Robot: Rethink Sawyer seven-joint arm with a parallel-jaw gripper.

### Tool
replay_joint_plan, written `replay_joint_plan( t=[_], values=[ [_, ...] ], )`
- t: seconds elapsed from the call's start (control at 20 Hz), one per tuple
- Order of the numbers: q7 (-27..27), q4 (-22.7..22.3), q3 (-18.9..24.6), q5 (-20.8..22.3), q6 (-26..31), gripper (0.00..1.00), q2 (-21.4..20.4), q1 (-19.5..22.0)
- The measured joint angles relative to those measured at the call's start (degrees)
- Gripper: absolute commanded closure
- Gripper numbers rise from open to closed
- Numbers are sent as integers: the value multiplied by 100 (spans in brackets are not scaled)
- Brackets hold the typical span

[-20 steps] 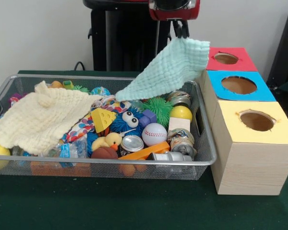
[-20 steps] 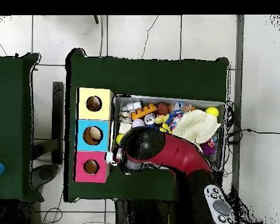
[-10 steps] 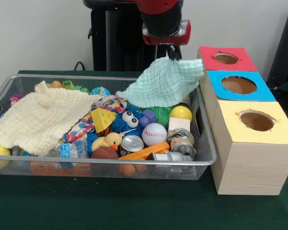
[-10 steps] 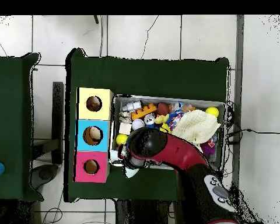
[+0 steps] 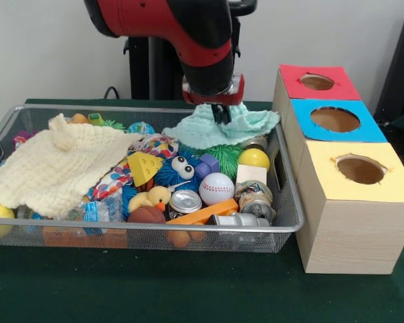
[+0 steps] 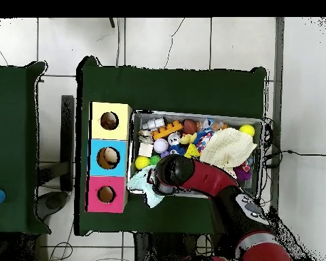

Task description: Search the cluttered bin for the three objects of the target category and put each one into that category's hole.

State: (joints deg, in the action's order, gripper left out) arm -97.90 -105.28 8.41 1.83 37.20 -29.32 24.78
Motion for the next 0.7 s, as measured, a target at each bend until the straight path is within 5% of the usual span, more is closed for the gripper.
replay_joint_plan(
  t=[0.7],
  values=[
    [0, 119, 13, 405, -643, 100, 424, 7]
  ],
)
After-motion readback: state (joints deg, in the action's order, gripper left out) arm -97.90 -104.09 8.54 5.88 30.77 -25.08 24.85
